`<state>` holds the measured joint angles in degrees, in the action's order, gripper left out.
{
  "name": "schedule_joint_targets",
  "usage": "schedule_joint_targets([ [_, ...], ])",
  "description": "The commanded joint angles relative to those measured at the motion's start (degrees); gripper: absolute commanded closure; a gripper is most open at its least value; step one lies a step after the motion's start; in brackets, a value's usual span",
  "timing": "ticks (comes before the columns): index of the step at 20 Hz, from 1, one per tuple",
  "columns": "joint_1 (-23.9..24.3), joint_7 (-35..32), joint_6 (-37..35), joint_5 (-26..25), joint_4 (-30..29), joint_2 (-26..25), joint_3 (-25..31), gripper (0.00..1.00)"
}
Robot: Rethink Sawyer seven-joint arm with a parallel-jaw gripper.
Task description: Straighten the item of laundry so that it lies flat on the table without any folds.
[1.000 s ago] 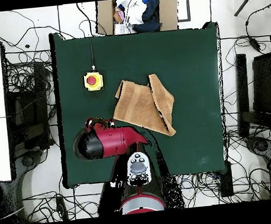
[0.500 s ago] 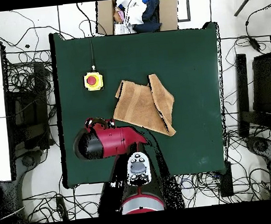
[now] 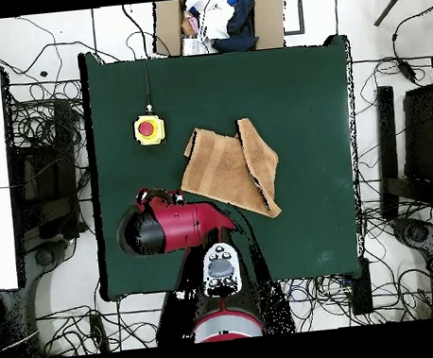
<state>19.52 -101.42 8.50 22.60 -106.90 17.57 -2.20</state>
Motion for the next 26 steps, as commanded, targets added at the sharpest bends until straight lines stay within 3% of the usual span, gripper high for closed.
schedule_joint_targets([
  [1,6.13,-10.98,-10.79,-0.74,-2.42,-0.61,16.66,0.0],
  [10,7.84,-10.2,-11.61,-1.46,-4.56,0.67,18.76,0.0],
  [16,12.61,-8.34,-12.33,-4.03,-7.01,0.64,23.48,0.0],
  [26,14.41,-8.71,-15.18,-6.25,-10.7,3.72,23.79,0.0],
])
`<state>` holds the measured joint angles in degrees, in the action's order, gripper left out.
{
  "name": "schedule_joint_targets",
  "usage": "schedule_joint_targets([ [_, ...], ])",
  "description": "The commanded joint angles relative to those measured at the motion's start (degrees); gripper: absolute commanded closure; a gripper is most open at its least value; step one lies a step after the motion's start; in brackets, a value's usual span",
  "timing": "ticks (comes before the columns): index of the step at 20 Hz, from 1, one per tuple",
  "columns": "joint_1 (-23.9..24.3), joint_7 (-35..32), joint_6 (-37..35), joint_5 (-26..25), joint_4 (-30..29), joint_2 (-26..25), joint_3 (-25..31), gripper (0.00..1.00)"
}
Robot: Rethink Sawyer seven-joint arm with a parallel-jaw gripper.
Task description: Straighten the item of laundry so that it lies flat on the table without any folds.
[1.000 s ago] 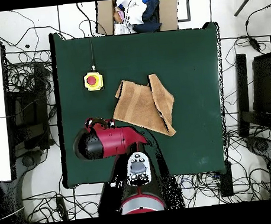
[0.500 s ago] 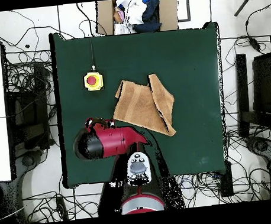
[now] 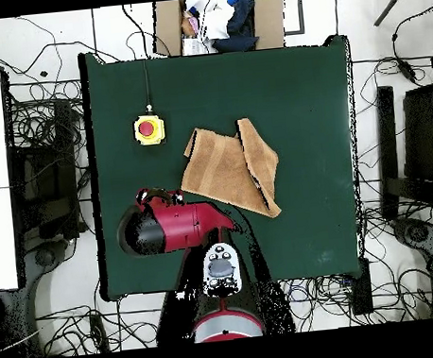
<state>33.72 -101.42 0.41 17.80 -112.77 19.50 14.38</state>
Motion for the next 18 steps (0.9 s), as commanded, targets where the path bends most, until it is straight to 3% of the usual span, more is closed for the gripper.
schedule_joint_targets([
  [1,0.36,-8.91,-7.3,-1.48,-5.33,2.22,7.35,0.0],
  [11,0.71,-10.46,-8.13,-0.6,-9.21,5.63,8.48,0.0],
  [18,-2.24,-10.71,-7.49,0.17,-8.95,6.03,3.79,0.0],
])
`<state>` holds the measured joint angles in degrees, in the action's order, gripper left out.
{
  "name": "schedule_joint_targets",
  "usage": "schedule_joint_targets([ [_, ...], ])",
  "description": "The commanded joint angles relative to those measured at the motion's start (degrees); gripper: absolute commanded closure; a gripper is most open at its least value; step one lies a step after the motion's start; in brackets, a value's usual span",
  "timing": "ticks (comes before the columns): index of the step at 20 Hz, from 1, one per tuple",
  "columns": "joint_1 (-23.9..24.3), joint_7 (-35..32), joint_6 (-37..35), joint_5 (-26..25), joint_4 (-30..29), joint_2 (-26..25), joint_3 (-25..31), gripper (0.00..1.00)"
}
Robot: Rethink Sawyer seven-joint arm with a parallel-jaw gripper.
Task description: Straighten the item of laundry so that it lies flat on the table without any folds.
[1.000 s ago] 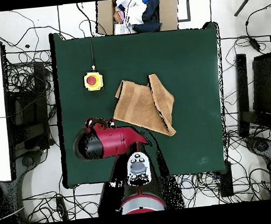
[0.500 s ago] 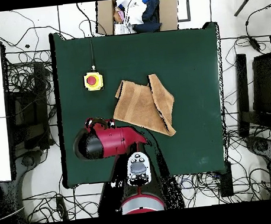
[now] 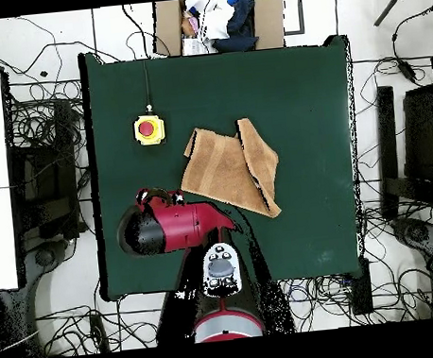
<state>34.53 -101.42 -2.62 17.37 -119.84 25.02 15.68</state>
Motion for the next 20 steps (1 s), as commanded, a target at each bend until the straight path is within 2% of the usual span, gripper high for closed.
schedule_joint_targets([
  [1,-3.56,-10.67,-4.74,0.72,-1.92,0.62,1.32,0.0],
  [11,-7.15,-12.13,-6.22,1.97,-4.4,3.38,-5.89,0.0],
  [20,-12.26,-13.39,0.02,4.04,1.21,-2.47,-12.82,0.0],
])
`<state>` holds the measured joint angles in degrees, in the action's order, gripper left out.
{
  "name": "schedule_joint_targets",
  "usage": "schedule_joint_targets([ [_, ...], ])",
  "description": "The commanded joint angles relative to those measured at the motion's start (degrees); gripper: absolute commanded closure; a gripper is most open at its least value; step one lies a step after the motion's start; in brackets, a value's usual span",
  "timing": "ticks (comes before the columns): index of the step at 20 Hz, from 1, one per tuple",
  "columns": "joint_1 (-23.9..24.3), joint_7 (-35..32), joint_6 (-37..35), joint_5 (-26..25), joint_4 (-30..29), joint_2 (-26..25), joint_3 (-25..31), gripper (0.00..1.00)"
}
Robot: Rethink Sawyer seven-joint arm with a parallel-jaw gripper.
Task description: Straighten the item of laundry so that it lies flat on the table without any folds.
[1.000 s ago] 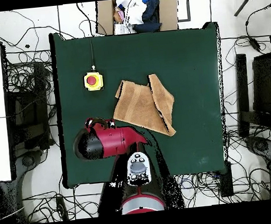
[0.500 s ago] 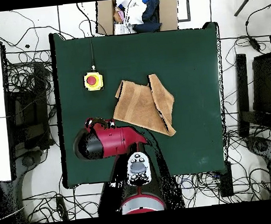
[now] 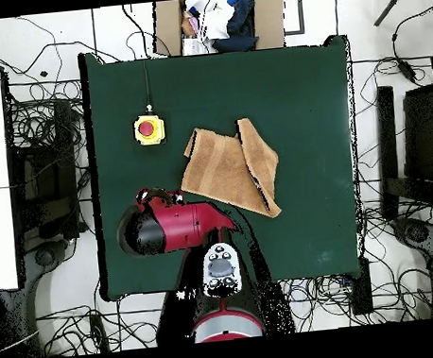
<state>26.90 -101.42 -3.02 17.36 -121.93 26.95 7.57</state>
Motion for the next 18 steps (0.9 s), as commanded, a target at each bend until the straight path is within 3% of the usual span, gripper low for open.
schedule_joint_targets([
  [1,-4.84,-13.61,0.45,4.37,3.71,-4.72,-4.84,0.0],
  [10,-7.35,-14.46,-2.52,7.28,5.07,-4.26,-6.95,0.0],
  [18,-8.2,-13.62,-1.41,7.76,6.37,-4.17,-5.37,0.0],
])
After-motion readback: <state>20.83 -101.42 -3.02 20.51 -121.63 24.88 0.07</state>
